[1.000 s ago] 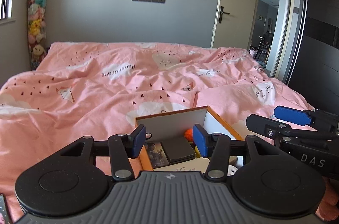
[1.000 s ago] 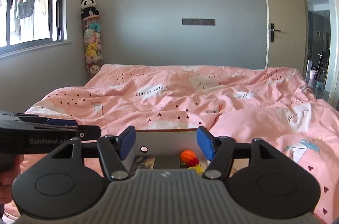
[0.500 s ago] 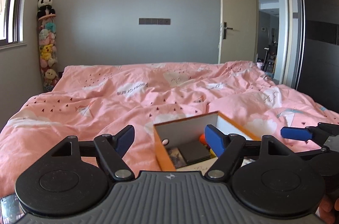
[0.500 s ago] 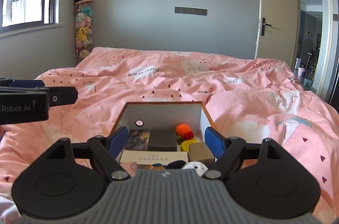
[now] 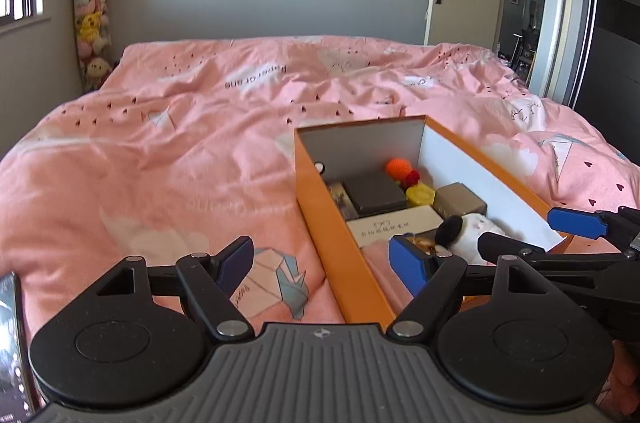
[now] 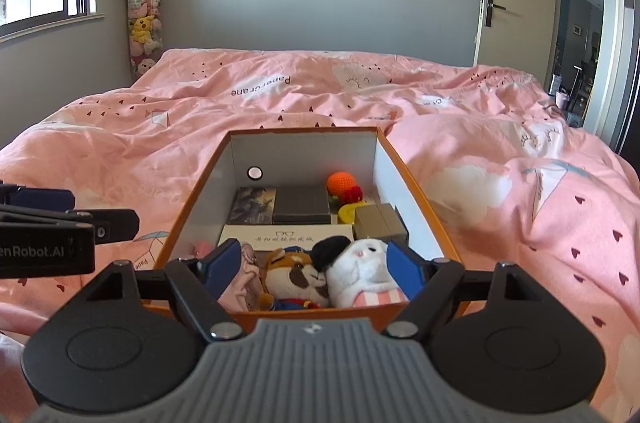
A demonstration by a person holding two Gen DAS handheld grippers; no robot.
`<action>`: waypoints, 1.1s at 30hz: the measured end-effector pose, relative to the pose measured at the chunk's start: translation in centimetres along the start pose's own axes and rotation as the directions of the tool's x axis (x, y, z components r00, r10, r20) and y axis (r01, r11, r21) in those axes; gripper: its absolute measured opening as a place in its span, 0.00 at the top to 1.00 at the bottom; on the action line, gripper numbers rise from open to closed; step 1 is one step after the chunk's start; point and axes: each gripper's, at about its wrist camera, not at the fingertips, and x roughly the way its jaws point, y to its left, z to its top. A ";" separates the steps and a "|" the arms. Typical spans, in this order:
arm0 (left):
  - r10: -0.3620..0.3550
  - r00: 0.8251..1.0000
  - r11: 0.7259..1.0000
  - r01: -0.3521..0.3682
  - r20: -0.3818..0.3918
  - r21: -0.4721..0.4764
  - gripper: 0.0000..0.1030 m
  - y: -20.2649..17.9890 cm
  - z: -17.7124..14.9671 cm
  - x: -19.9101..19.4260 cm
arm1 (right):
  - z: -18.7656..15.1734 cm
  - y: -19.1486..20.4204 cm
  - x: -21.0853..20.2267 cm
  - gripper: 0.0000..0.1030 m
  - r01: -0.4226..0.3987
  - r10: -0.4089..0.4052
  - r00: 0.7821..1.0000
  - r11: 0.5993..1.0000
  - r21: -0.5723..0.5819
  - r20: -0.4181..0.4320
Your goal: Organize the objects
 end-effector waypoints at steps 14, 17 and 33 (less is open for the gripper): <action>0.027 0.997 1.000 -0.026 -0.072 0.017 0.11 -0.6 -1.3 0.9 | -1.3 0.2 0.6 0.18 -0.011 0.011 0.999 1.000 -0.002 -0.051; 0.039 0.996 0.999 -0.037 -0.085 0.018 0.11 -0.7 -1.4 1.2 | -1.4 0.2 0.7 0.18 -0.013 0.013 0.999 1.000 0.000 -0.050; 0.064 0.988 0.998 -0.063 -0.137 0.011 0.11 -0.5 -1.9 2.0 | -1.6 0.7 1.1 0.15 0.007 -0.007 0.999 1.000 -0.011 -0.051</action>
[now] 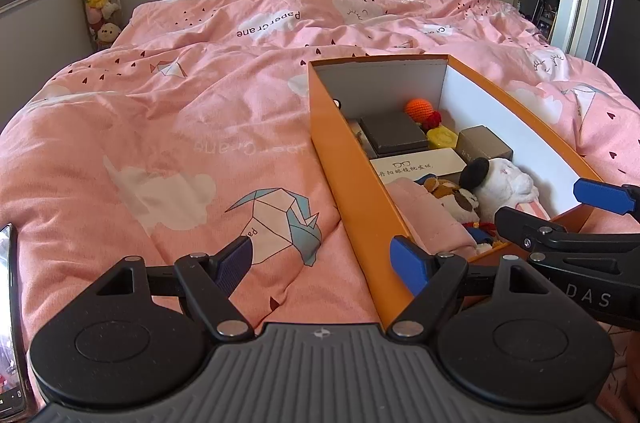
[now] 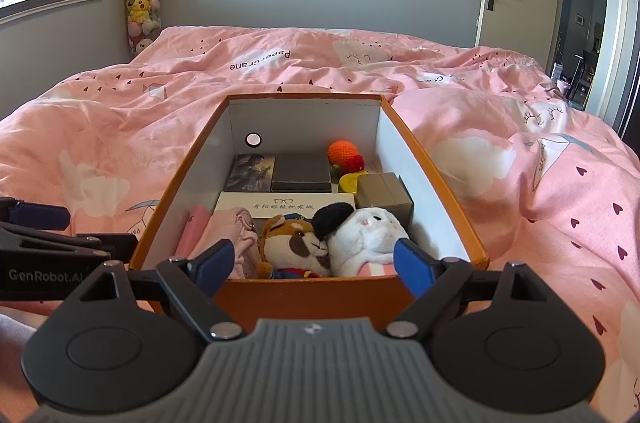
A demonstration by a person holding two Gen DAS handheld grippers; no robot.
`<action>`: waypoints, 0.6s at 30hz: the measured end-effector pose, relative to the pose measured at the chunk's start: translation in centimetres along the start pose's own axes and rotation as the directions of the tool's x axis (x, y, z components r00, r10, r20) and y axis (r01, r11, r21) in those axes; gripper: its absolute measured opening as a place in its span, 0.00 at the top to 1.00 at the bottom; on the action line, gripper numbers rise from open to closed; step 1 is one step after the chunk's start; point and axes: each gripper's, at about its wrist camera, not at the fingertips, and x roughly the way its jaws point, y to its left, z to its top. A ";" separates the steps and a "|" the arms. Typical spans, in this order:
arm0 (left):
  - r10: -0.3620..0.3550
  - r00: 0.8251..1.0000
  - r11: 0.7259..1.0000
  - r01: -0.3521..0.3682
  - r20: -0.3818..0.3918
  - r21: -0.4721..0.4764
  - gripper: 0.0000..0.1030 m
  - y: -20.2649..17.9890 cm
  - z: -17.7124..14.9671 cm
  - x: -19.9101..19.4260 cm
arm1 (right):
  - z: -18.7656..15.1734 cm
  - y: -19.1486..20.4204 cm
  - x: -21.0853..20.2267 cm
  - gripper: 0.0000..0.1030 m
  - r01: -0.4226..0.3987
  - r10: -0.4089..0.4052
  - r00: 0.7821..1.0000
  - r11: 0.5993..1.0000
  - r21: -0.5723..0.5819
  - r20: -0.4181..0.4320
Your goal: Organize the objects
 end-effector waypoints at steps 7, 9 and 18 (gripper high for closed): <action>0.000 1.000 1.000 0.000 0.001 0.000 0.11 0.0 0.0 0.0 | 0.0 0.2 0.1 0.14 0.007 -0.007 1.000 1.000 -0.008 -0.004; 0.000 1.000 1.000 0.000 0.000 0.001 0.11 0.0 0.0 0.0 | 0.0 0.3 0.1 0.14 0.008 -0.008 1.000 1.000 -0.010 -0.005; 0.001 1.000 1.000 -0.001 -0.003 0.000 0.11 0.1 0.0 0.0 | 0.0 0.4 0.2 0.12 0.012 -0.012 1.000 1.000 -0.018 -0.009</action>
